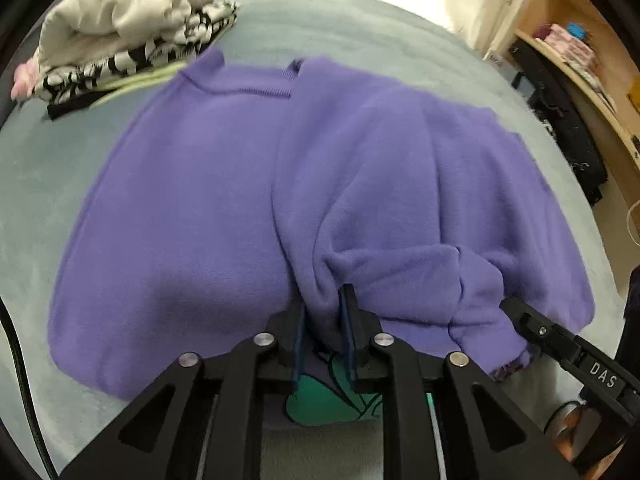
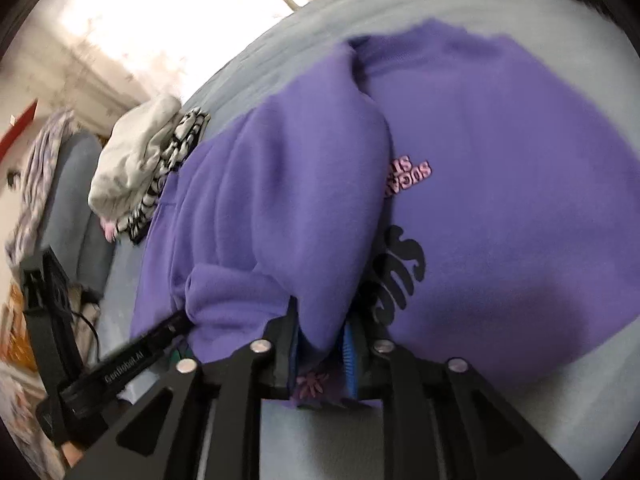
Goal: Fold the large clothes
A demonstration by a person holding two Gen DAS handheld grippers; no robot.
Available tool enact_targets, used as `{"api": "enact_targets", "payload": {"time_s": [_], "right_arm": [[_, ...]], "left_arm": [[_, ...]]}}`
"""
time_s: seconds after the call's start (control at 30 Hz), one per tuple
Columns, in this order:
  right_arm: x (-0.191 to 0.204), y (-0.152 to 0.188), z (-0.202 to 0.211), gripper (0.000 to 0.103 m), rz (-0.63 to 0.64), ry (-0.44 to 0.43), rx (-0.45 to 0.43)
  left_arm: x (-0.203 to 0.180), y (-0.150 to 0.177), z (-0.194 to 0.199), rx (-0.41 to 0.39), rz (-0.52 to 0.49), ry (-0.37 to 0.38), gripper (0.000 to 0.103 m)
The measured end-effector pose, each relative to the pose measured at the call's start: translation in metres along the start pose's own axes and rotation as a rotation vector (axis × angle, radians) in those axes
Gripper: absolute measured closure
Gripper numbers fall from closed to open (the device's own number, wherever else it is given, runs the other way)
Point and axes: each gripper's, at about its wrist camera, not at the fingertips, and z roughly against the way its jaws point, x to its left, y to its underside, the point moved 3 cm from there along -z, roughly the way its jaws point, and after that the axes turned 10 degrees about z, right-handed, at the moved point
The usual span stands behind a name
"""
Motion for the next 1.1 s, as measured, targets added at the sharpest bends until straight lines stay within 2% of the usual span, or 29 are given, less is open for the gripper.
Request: {"api": "enact_targets", "payload": {"time_s": [0.03,0.1,0.2,0.3,0.4,0.53,0.63,0.73,0.87,1.1], "right_arm": [[0.002,0.0,0.005,0.076,0.024,0.021,-0.003],[0.003,-0.001,0.02,0.074,0.064,0.051,-0.029],[0.008,-0.003,0.047,0.074,0.108,0.113,-0.112],[0.017,-0.006,0.064,0.074,0.181,0.143,-0.192],[0.034,-0.018,0.058,0.074,0.264,0.15,-0.226],[0.045,-0.036,0.035,0.074,0.297,0.15,-0.244],[0.04,-0.042,0.01,0.074,0.305,0.179,-0.206],[0.021,-0.033,-0.025,0.074,0.289,0.216,-0.095],[0.013,-0.033,-0.025,0.074,0.263,0.175,-0.11],[0.017,-0.031,-0.024,0.07,0.284,0.189,-0.12]], "left_arm": [[0.001,0.003,0.006,-0.008,-0.003,0.01,0.079],[0.006,0.005,0.022,-0.03,0.01,0.033,0.068],[0.013,0.006,0.051,-0.086,0.044,0.058,0.067],[0.014,0.004,0.073,-0.16,0.018,0.065,0.067],[-0.002,-0.009,0.076,-0.168,-0.001,0.141,0.067],[-0.034,-0.029,0.06,-0.172,-0.035,0.205,0.067],[-0.048,-0.033,0.03,-0.141,-0.05,0.212,0.067],[-0.05,-0.023,-0.007,-0.08,-0.081,0.128,0.067],[-0.054,-0.017,-0.011,-0.134,-0.112,0.117,0.067],[-0.051,-0.017,-0.009,-0.128,-0.09,0.132,0.067]]}}
